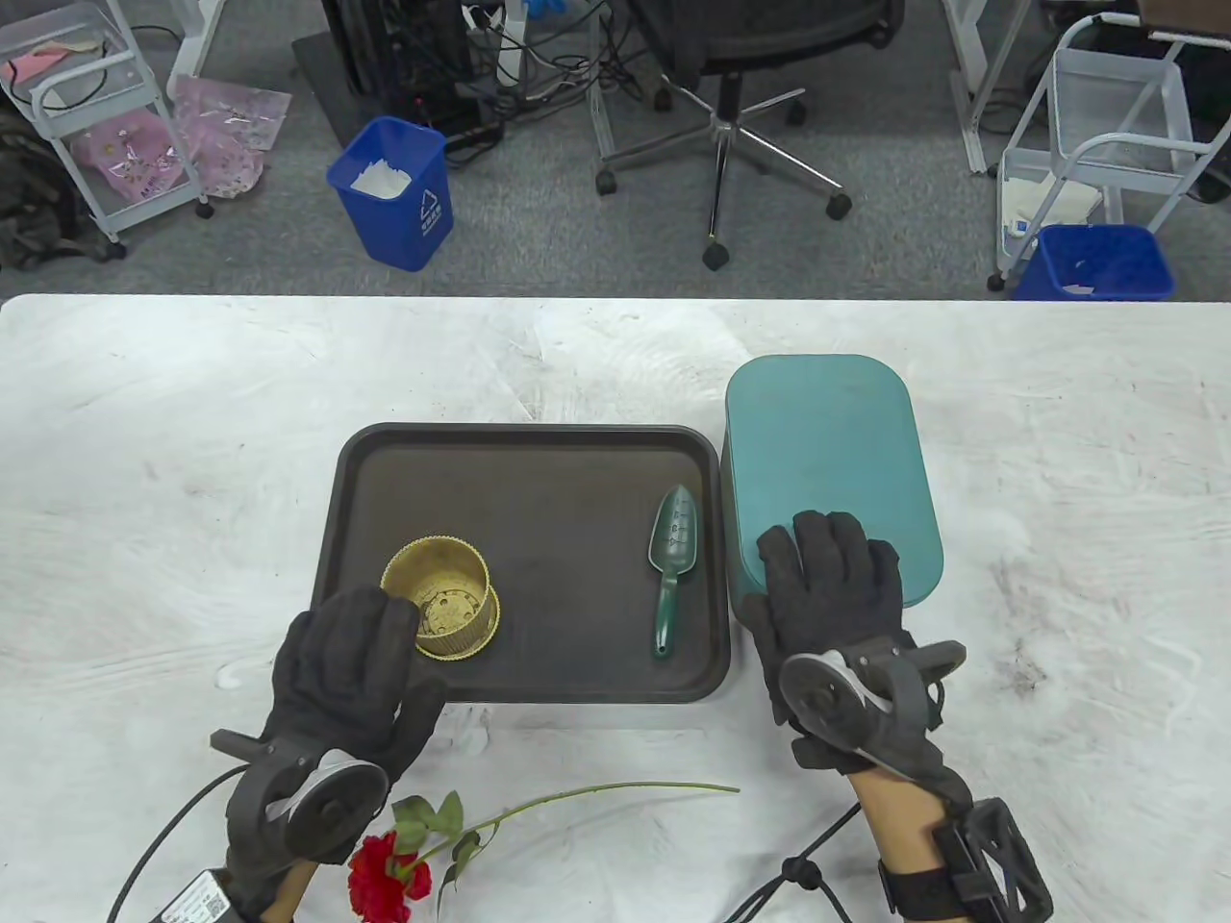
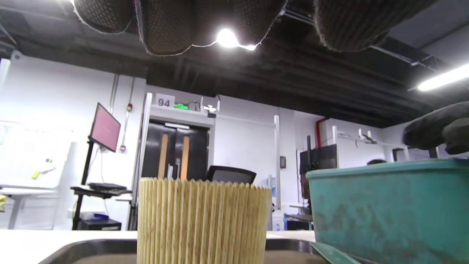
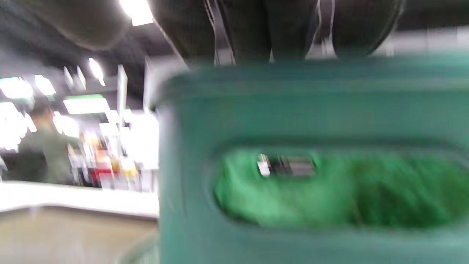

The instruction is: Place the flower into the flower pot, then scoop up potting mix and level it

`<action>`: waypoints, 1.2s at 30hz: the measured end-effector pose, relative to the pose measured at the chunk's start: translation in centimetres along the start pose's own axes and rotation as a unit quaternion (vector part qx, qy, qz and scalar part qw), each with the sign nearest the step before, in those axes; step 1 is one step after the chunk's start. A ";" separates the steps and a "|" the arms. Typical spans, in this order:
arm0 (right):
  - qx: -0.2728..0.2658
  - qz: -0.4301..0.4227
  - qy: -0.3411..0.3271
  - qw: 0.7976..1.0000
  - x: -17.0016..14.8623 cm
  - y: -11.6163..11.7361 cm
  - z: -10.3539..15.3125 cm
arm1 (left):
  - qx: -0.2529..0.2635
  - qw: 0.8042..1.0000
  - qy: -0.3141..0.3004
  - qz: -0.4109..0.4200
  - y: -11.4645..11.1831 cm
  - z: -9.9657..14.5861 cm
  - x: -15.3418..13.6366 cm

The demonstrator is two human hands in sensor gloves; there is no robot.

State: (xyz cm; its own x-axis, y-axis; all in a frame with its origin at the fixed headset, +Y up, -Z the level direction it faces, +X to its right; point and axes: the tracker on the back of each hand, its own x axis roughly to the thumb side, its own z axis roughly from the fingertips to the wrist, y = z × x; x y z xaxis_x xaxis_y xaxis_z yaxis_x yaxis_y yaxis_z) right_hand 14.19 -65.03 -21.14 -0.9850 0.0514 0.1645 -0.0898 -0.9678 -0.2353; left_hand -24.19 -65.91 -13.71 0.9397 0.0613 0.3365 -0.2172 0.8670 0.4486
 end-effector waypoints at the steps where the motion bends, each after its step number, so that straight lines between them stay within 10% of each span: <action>1: 0.059 0.001 0.019 0.998 -0.2 0.6 -0.6 | -0.003 1.000 0.001 0.000 -0.2 0.0 -0.1; 3: 0.123 0.008 0.041 0.991 -0.4 1.6 -1.2 | -0.012 1.000 0.005 0.002 -0.6 -0.1 -0.3; 13: -0.023 0.069 -0.002 0.997 -0.1 2.4 -0.2 | -0.015 1.000 0.000 0.000 -0.7 0.0 -0.3; 36: -0.200 0.142 0.069 0.967 0.3 -7.8 -1.5 | -0.010 1.000 -0.003 0.001 -0.7 0.1 -0.4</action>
State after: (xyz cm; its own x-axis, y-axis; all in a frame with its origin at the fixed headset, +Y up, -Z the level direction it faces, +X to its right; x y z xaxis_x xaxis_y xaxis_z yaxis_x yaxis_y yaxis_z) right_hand 14.40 -57.09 -20.73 -0.9860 -0.1435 -0.0850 0.1654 -0.7758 -0.6090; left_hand -24.42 -66.57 -14.06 0.9378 0.0599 0.3420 -0.2134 0.8765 0.4315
